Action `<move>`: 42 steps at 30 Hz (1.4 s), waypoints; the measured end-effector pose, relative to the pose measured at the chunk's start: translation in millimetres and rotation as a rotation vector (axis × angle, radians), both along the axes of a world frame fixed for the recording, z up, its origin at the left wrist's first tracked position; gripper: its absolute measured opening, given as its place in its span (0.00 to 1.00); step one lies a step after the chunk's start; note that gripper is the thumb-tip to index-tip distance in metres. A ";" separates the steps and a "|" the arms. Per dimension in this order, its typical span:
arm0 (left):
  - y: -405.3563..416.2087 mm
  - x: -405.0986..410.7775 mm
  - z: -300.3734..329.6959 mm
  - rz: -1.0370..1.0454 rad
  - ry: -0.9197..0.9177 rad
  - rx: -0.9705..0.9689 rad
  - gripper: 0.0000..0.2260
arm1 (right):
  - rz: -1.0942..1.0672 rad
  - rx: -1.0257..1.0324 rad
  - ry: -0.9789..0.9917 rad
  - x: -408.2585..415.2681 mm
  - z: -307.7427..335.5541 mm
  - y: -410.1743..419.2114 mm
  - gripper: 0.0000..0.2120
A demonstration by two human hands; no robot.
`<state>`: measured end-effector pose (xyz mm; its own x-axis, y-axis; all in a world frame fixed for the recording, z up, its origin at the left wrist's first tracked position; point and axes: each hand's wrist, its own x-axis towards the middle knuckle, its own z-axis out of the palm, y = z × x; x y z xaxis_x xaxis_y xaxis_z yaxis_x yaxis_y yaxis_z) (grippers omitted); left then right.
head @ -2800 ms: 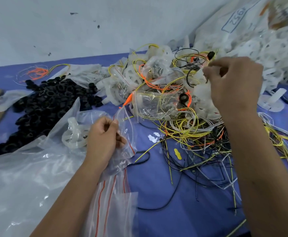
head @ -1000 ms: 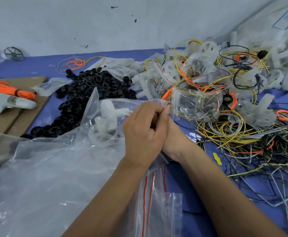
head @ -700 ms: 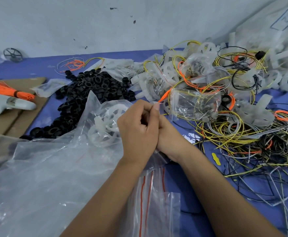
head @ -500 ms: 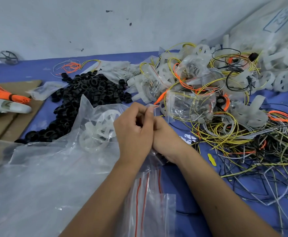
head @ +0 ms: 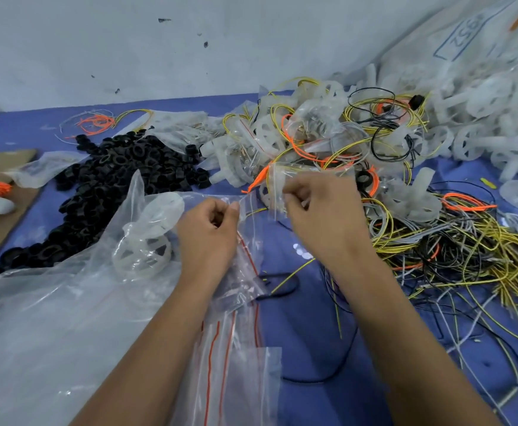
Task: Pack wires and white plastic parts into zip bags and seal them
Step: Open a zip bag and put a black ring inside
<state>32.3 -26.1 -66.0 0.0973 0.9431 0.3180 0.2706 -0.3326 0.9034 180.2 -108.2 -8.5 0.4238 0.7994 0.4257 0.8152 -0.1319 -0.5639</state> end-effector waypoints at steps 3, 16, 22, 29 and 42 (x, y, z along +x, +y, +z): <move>0.2 2.2 -0.9 -0.035 0.004 0.008 0.12 | -0.239 -0.007 -0.083 29.7 22.1 -18.8 0.06; 1.8 3.5 -5.4 -0.065 0.033 0.020 0.13 | -0.016 -0.936 -0.344 45.8 41.1 -51.6 0.26; 3.7 3.5 -8.5 -0.073 0.028 0.025 0.14 | 0.075 -0.948 -0.283 50.0 49.8 -58.9 0.29; 5.7 2.9 -10.7 -0.080 0.022 0.035 0.14 | 0.045 -0.804 -0.416 38.5 30.6 -47.3 0.12; 4.1 3.3 -9.5 -0.081 0.006 0.022 0.15 | 0.219 -0.253 -0.019 50.2 79.6 -43.8 0.05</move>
